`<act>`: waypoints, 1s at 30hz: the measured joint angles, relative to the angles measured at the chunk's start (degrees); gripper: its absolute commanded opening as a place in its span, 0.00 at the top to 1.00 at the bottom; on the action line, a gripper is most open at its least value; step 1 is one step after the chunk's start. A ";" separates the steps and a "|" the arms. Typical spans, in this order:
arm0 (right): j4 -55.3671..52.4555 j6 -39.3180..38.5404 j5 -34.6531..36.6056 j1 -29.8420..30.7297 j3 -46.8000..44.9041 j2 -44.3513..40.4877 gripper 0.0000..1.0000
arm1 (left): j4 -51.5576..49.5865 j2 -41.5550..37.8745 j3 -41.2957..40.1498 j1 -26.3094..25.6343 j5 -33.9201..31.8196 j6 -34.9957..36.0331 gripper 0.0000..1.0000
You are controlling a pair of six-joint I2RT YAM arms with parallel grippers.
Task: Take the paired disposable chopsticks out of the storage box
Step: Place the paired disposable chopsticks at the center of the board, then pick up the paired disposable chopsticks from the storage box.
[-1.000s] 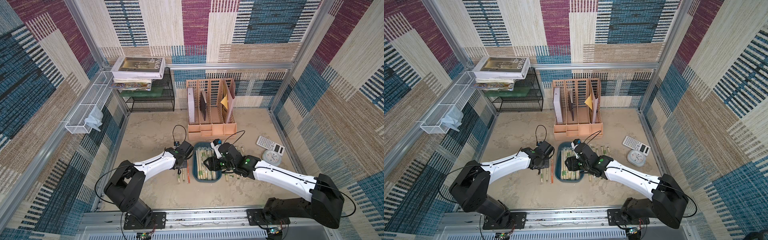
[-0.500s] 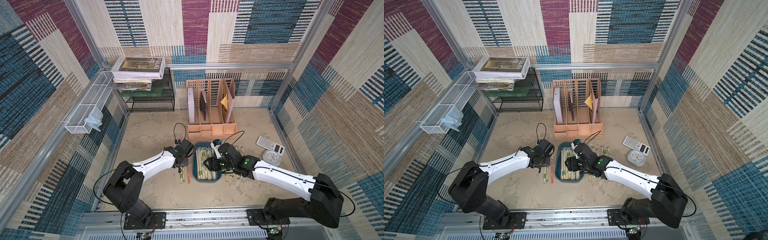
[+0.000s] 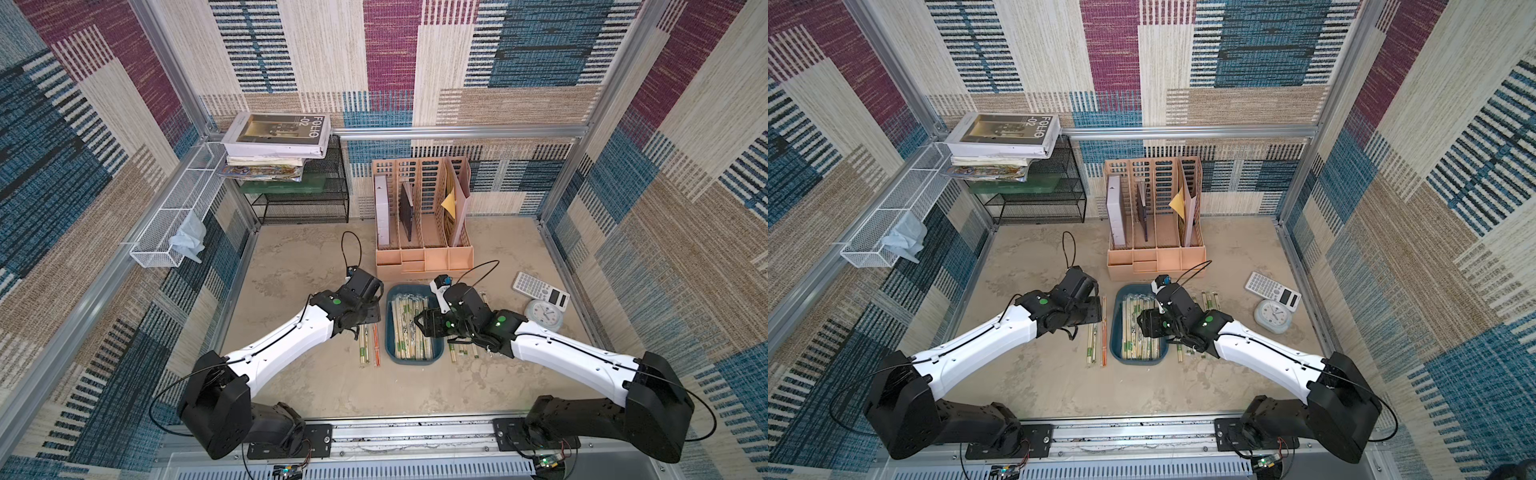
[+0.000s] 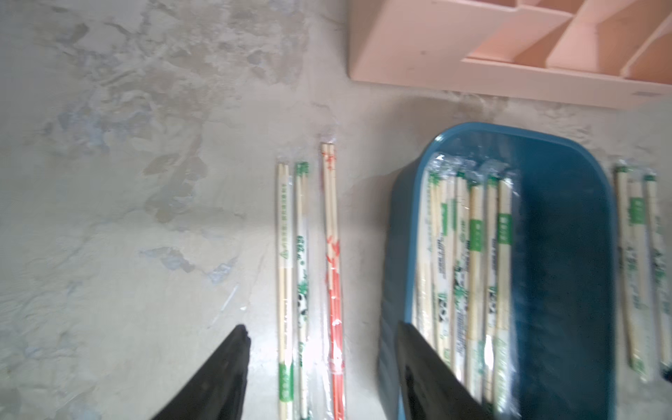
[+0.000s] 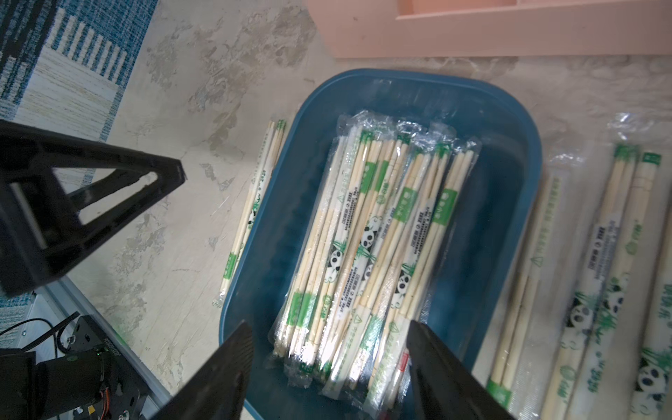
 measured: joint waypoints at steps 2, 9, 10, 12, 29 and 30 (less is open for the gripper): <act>0.00 -0.11 -0.20 -1.38 -1.14 -1.14 0.29 | -0.02 0.83 1.57 -1.70 0.59 -0.87 0.34; 0.00 -0.15 -1.42 -4.76 -4.59 -4.52 0.29 | 0.28 8.28 7.21 -7.43 1.88 -3.10 0.35; 0.00 -0.13 -1.60 -5.03 -5.07 -4.96 0.30 | 0.39 9.70 8.00 -8.09 1.86 -3.65 0.35; 0.00 -0.11 -2.10 -5.57 -6.01 -5.68 0.30 | 0.42 12.59 9.62 -9.40 1.97 -4.04 0.36; -0.24 -0.37 -3.54 -7.69 -7.87 -8.02 0.29 | 0.17 25.57 16.87 -11.30 2.25 -5.57 0.65; -0.24 -0.42 -3.56 -7.76 -7.87 -8.02 0.29 | 0.11 26.03 17.00 -11.32 2.25 -5.57 0.66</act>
